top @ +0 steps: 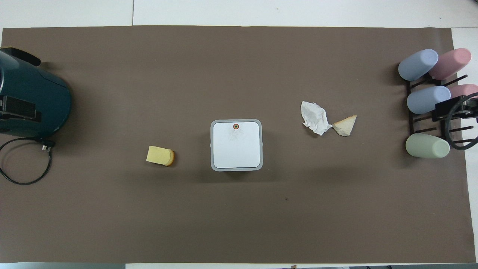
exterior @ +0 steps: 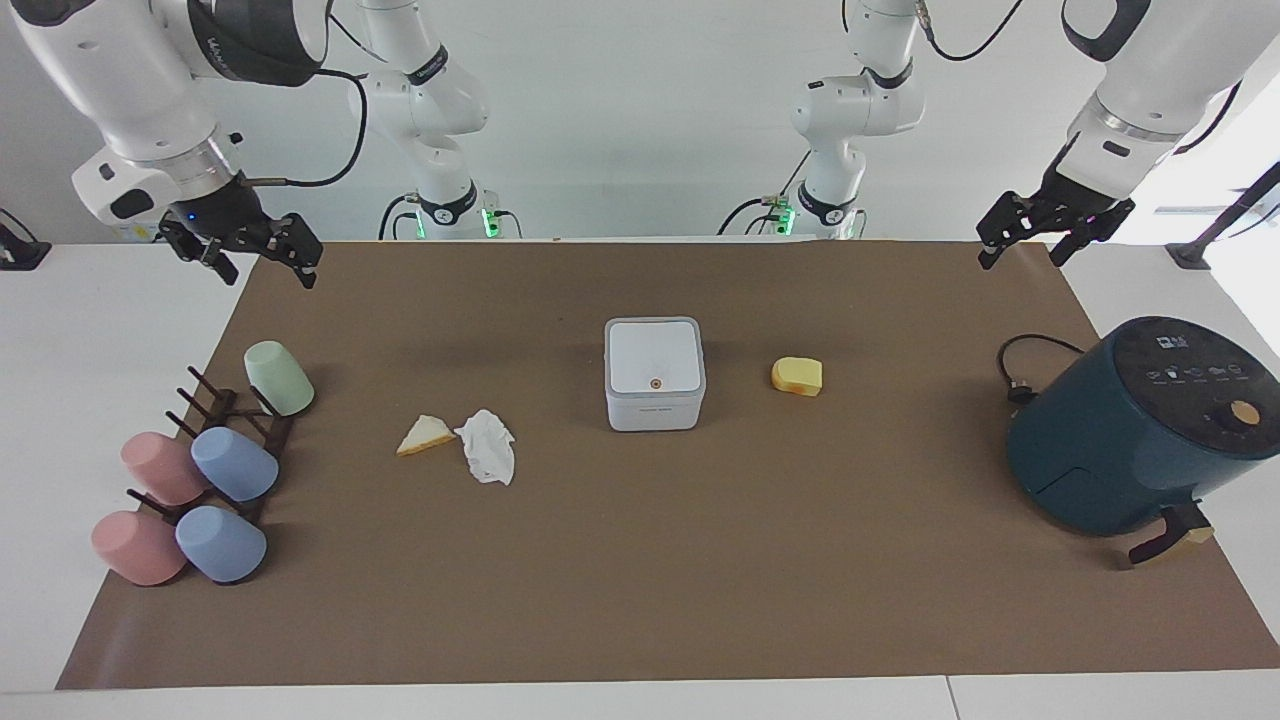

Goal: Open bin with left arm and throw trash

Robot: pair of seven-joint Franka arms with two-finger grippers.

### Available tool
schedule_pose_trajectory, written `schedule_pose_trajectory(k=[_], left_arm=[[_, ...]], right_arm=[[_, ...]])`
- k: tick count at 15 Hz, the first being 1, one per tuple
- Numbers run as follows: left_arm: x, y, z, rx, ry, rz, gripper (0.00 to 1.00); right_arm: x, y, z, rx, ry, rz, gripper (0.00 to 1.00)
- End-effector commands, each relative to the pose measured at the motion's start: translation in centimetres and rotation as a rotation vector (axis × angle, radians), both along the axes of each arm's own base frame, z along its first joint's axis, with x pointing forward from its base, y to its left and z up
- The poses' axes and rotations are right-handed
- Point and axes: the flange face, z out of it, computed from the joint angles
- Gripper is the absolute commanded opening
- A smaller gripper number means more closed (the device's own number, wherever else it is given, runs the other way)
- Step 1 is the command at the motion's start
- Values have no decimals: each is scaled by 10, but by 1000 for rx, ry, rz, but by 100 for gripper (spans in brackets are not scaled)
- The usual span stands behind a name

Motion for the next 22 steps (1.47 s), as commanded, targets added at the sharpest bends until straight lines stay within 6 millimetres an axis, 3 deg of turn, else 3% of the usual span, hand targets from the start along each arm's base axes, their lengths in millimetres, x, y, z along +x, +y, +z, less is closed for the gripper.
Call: schedule_pose_trajectory(k=[1,4,10,11,12,13,14,16,18,20,22], left_arm=[[-9,0,0,22,6,-8,100],[-9,4,-2,20,8,10,100],[-22,-10,14,21,-25,-10,100],[-21,-26,11,21,-39,-41,98],[-19,-41,11,18,-67,-67,74],[-18,-55,7,15,-85,-82,43],[-19,-78,4,11,-107,-114,4],[-20,-119,-7,-1,-153,-188,0],[-22,-164,-20,-16,-195,-266,0],[-27,-219,-45,-47,-279,-363,0],[-29,-250,-72,-69,-320,-405,0]], right_arm=[[0,2,2,-6,7,27,100],[0,2,2,-6,8,29,100],[2,5,3,-3,1,22,100],[3,6,4,-3,-3,24,100],[4,7,3,2,-2,33,100],[5,20,3,14,-4,63,100],[9,37,5,16,-32,82,100],[16,64,1,16,-69,114,100],[31,84,-17,20,-81,122,100],[43,106,-42,29,-88,134,100],[54,126,-80,41,-107,137,100]])
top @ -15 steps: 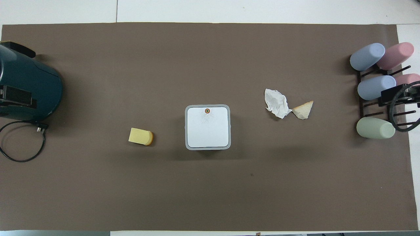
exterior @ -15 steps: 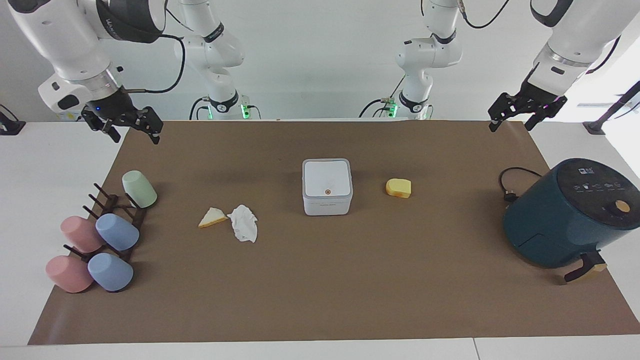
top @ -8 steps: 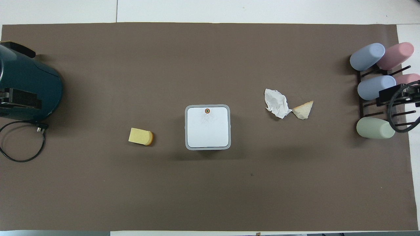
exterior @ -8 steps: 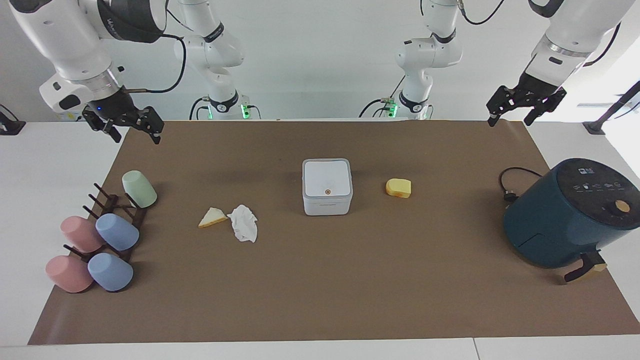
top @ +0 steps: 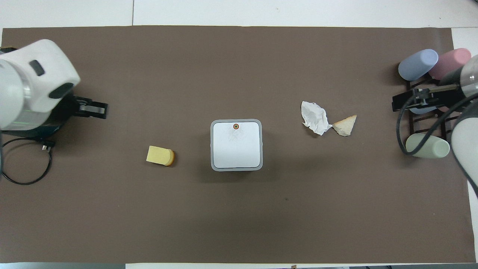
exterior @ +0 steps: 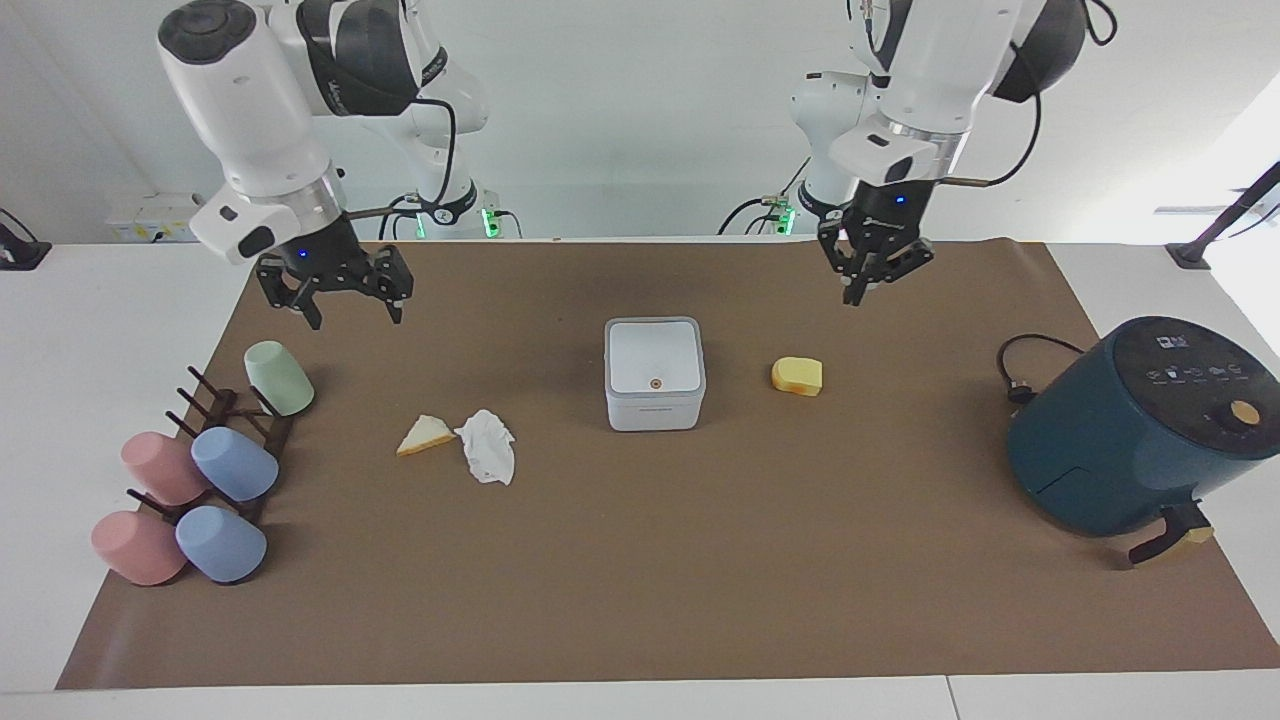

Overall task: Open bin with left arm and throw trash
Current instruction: 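Reach the left gripper to the bin lid while the right gripper reaches the paper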

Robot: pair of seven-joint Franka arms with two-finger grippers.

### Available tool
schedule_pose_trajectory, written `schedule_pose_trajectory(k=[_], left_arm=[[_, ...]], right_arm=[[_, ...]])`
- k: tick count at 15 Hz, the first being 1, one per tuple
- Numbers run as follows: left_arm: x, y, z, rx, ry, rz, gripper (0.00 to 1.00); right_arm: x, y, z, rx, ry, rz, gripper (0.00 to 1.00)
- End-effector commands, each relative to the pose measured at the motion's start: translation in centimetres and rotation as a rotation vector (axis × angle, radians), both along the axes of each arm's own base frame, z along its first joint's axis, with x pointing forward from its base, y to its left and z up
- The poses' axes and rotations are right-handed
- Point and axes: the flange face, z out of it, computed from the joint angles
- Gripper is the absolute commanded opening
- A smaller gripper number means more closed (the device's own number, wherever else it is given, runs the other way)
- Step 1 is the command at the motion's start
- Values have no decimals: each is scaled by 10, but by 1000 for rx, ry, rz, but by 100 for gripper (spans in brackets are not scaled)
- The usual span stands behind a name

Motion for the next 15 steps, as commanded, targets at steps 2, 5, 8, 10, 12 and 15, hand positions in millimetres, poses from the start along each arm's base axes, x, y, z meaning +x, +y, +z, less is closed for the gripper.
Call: schedule_pose_trajectory(k=[2,5,8,10,12,15], left_arm=[[-8,-51,-50,-6,-42,-83,0],[-6,-98,-95,-32,-31,-76,0],[-5,-136,-133,-84,-52,-43,0],[-9,-151,-149,-97,-51,-38,0],[-10,-159,-170,-84,-29,-46,0],[-28,-168,-191,-66,-3,-73,0]], right_arm=[[12,29,-77,32,-18,7,100],[9,37,-131,44,-35,22,100],[0,40,-170,109,-15,-19,100],[-7,42,-203,121,-48,-20,100],[-9,40,-228,124,-39,-17,100],[-1,42,-251,137,-68,-15,100]])
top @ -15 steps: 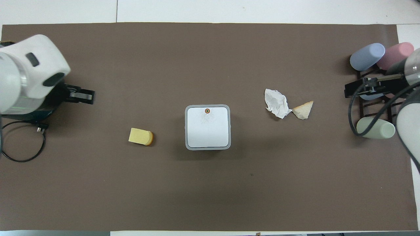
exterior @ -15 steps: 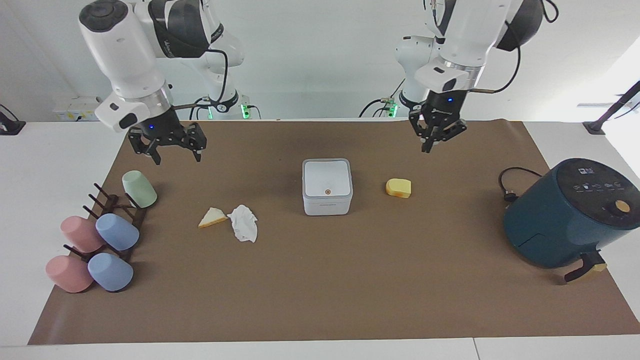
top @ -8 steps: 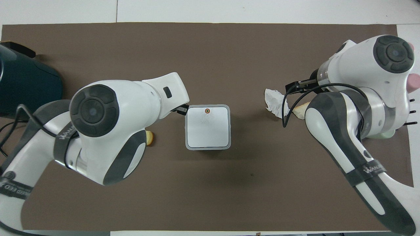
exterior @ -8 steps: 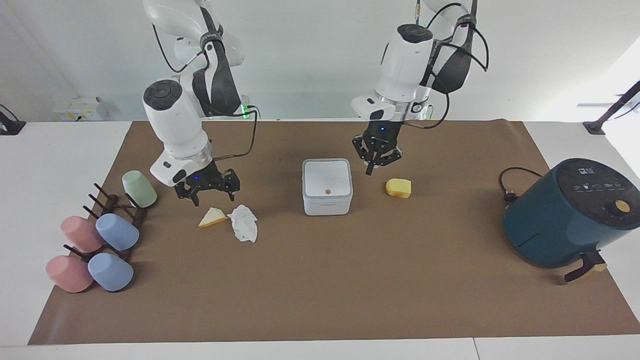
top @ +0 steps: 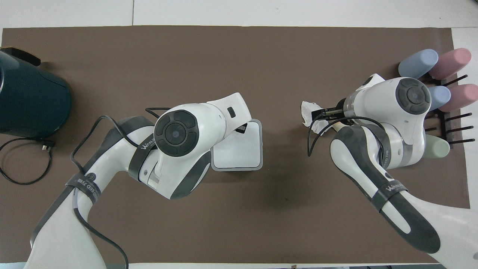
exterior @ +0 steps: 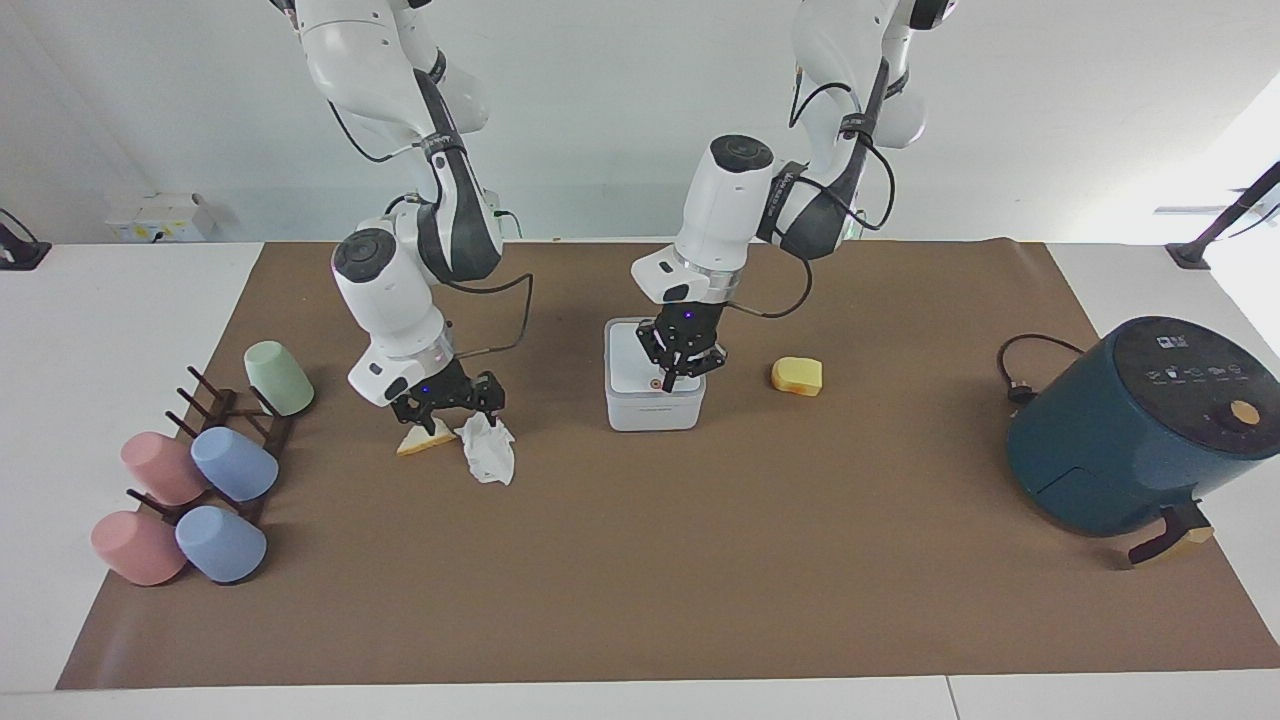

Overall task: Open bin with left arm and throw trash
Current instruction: 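Lift the lid off with the left gripper while the right gripper grasps the paper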

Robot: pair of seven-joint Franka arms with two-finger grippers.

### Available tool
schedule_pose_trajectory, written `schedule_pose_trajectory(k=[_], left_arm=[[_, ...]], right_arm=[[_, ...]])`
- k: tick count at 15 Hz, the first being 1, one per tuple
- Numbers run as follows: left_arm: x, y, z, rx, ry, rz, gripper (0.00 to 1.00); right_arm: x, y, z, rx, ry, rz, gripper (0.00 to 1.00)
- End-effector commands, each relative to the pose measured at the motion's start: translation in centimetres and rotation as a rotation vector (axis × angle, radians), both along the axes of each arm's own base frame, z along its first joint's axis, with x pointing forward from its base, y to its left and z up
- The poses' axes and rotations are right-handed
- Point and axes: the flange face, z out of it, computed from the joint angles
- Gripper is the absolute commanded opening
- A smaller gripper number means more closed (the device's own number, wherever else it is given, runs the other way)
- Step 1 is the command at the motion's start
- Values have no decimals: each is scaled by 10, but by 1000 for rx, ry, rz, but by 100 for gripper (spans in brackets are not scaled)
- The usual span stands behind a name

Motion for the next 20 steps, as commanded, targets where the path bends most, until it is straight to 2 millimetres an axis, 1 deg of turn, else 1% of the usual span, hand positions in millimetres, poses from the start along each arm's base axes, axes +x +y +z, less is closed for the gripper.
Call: schedule_pose_trajectory(k=[1,3,4,5,6,7,8,9,10,11,12,14,16,18,19,20], left_arm=[[-14,0,-19,15,-4,-1,0],[-16,3,-23,28,11,0,0],[-19,3,-23,52,39,-4,0],[-24,5,-17,78,67,-8,0],[-30,11,1,88,77,-7,0],[-34,18,13,105,95,-4,0],[-39,24,23,123,115,0,0],[-43,32,32,143,137,4,0],[-46,40,40,159,156,11,0],[-42,56,48,175,179,35,0],[-41,72,57,187,197,61,0],[-33,110,78,196,223,125,0],[-29,142,93,203,244,178,0],[-17,179,103,201,256,236,0],[-10,195,105,198,262,266,19],[-5,208,105,195,264,292,51]], right_arm=[[5,1,-19,24,-9,-2,95],[8,2,-22,31,-21,-11,83],[8,6,-21,33,-24,-7,79],[7,8,-22,33,-21,-4,68],[6,8,-22,34,-19,-5,55],[5,8,-23,33,-15,-2,43],[5,9,-22,33,-11,0,28],[5,11,-22,33,-2,5,4],[4,16,-21,35,12,13,0],[9,16,-13,37,11,12,0],[15,16,-2,38,19,14,0],[26,15,20,41,44,9,0],[37,20,54,90,82,-26,0],[46,29,92,158,124,-140,0],[48,41,109,180,138,-189,0],[44,71,124,201,157,-231,0]])
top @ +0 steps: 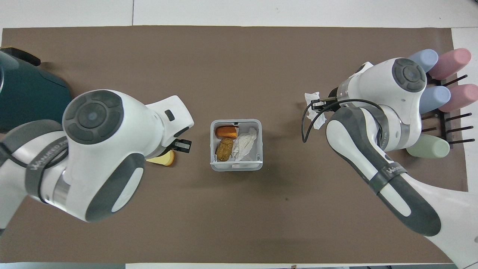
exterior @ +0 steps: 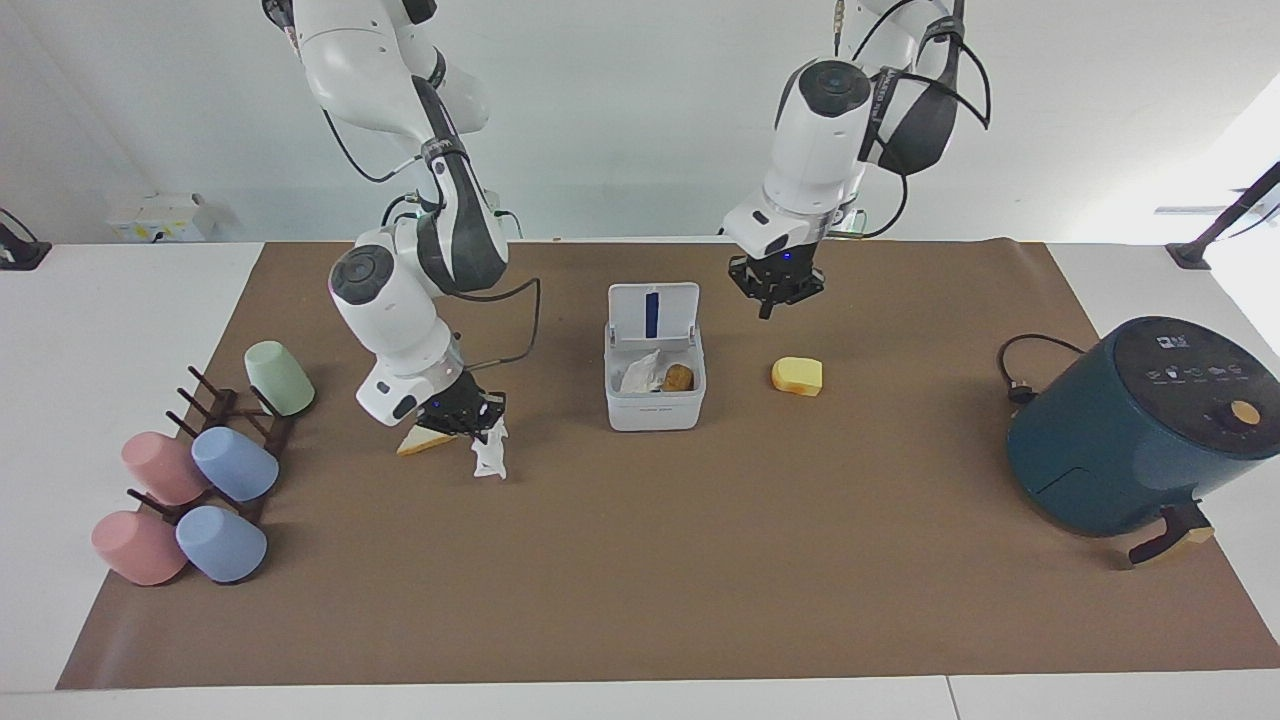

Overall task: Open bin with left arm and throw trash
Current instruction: 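Drop the paper into the bin with the right gripper while the left gripper withdraws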

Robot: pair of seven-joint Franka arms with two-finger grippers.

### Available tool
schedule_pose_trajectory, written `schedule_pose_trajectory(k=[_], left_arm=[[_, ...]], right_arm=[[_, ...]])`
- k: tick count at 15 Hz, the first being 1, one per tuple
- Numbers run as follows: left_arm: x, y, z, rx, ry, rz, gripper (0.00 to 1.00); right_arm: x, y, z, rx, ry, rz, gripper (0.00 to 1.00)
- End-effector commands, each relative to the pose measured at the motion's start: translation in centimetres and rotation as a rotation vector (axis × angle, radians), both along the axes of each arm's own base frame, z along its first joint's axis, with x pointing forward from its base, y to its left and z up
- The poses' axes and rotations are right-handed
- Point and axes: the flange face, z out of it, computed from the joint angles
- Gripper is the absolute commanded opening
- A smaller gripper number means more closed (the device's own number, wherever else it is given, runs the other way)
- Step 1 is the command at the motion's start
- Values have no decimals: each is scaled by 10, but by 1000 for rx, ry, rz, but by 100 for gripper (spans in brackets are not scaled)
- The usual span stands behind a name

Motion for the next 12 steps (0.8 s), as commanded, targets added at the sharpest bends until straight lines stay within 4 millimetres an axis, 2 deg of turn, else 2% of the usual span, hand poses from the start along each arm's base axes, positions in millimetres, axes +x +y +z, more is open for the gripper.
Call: schedule_pose_trajectory(k=[1,2,4,5,7,9,11,12], left_arm=[[6,40,2,20,-2,62,76],[12,50,6,15,-11,86,98],[21,74,9,15,-15,135,100],[26,90,11,15,-16,164,100],[33,115,18,10,-31,202,100],[41,126,28,1,-52,220,100],[38,123,17,-2,-45,215,100],[34,120,5,3,-30,209,100]], right_arm=[[-1,58,44,64,50,-162,0],[-1,74,56,84,61,-264,0],[-22,141,59,98,67,-329,0],[-35,167,56,92,43,-320,0],[-61,196,41,69,38,-298,0],[-84,212,25,69,28,-288,0],[-113,225,6,46,31,-256,0],[-117,222,1,25,21,-245,0]])
